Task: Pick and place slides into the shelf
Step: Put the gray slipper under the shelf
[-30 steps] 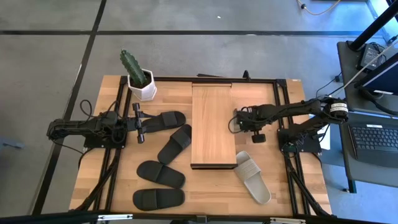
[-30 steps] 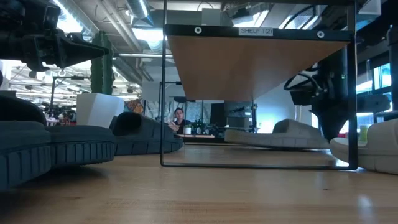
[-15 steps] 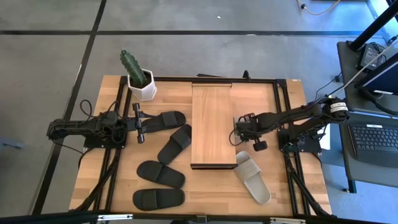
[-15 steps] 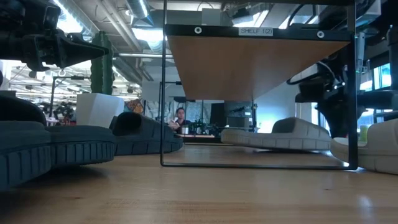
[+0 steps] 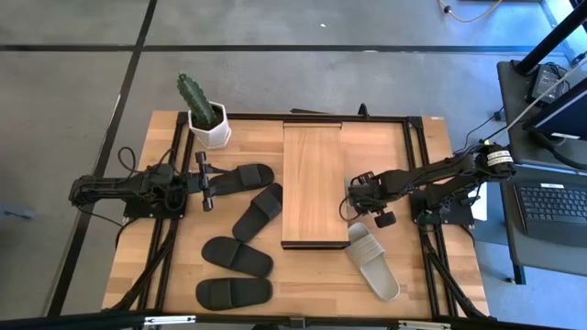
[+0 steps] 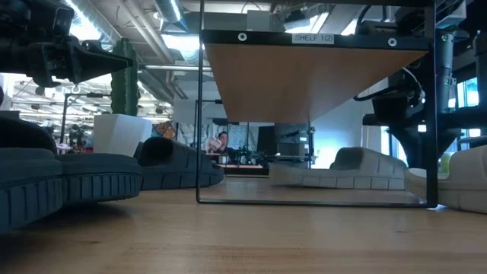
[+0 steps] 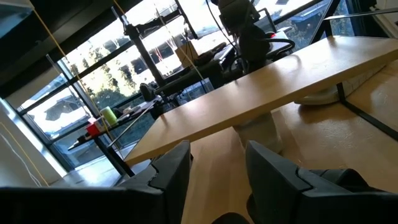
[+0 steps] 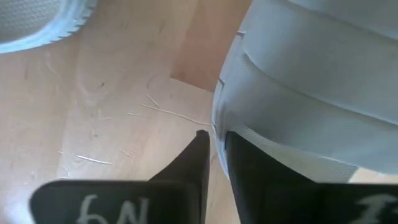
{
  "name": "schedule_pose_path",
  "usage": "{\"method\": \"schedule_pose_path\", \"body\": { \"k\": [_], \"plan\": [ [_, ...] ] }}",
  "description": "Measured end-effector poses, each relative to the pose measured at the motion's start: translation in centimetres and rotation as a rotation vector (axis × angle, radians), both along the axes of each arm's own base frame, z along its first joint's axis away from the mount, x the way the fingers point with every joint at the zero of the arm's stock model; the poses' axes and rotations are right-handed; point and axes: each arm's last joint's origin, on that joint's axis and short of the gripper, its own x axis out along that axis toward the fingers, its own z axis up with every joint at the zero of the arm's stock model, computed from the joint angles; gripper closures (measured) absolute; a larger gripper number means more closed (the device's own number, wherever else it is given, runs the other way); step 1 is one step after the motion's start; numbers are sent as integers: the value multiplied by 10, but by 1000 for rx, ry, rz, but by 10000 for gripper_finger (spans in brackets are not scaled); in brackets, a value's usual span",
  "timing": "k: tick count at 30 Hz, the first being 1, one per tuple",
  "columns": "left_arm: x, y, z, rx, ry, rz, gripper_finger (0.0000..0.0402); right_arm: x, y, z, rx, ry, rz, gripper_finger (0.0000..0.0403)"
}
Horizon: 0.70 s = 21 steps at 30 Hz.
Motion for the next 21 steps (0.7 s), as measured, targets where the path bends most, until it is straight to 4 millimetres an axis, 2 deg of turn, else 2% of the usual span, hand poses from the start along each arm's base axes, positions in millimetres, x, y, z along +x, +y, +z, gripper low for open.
{"method": "schedule_pose_path", "body": {
  "k": [11,18,21],
  "plan": [
    [0,0,0,0,0,0,254,-2,0,5,-8,45,-7,275],
    [0,0,0,1,0,0,254,-8,-5,30,-69,125,-146,270],
    [0,0,0,1,0,0,254,-12,-11,36,-93,90,-172,270]
  ]
}}
